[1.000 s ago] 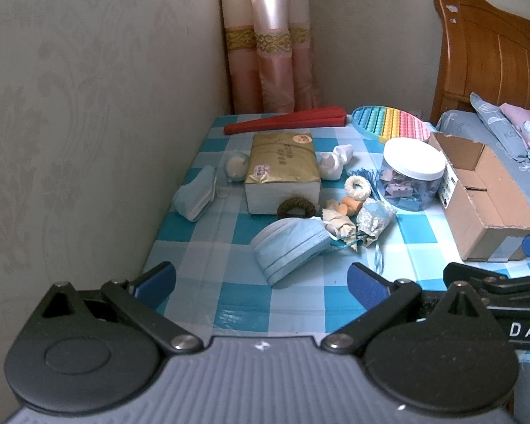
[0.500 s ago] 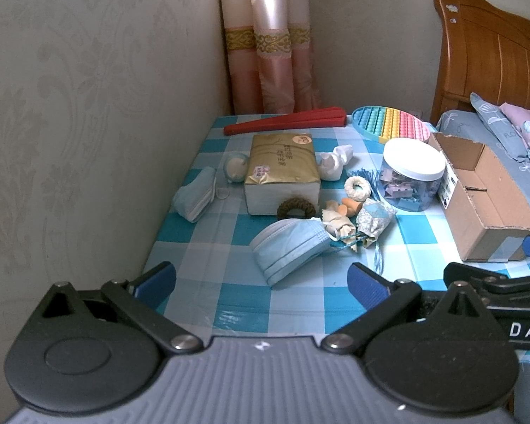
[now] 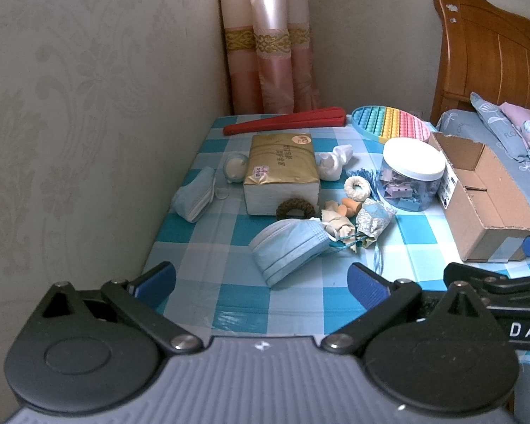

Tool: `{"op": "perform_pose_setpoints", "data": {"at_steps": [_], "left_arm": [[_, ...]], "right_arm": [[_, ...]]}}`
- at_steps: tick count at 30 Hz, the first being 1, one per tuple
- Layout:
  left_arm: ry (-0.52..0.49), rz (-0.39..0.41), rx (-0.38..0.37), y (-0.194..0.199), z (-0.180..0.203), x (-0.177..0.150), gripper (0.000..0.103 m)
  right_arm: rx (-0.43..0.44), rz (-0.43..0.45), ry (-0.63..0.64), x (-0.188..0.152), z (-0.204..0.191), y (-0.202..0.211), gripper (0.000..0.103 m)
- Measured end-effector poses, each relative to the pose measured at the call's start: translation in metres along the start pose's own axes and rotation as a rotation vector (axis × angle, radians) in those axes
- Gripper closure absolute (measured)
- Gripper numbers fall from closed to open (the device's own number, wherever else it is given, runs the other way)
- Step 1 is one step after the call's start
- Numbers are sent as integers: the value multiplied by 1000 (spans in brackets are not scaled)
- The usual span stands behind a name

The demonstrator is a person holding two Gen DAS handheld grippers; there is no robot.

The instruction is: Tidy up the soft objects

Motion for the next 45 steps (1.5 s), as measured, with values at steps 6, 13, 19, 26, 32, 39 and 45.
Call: {"op": "perform_pose_setpoints", "data": {"at_steps": [6,13,19,26,32,39,45], "left_arm": [[0,1,0,0,0,0,1],[0,1,1,0,1,0,1],[1,-1,-3,-1,2,3,1],[5,14,-28,-13,3,8,1],[-15,37,-38,-24,2,9,1],[-37,32,-57,-44,-1,6,1],[-37,1,-78,-67,-7,2,1]], "right_arm": [[0,0,-1,0,0,0,0],[-1,1,1,0,1,0,0],[-3,2,14,2,0,-5,0],[-2,16,31,9,0,-9,0],[17,35,66,11,-5,-14,0],[42,15,95,9,-10,-32,0],[69,-14,119,5,-13,-47,0]]}}
Point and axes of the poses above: each gripper's, at about its wrist camera, not at the fingertips, and y roughly against the way its jaws point, z to its right, x to its top, the point moved 8 cm from there along -y, roughly the way its jaws point, and after that the axes turned 7 degrees about -x, right-handed, at the moved point
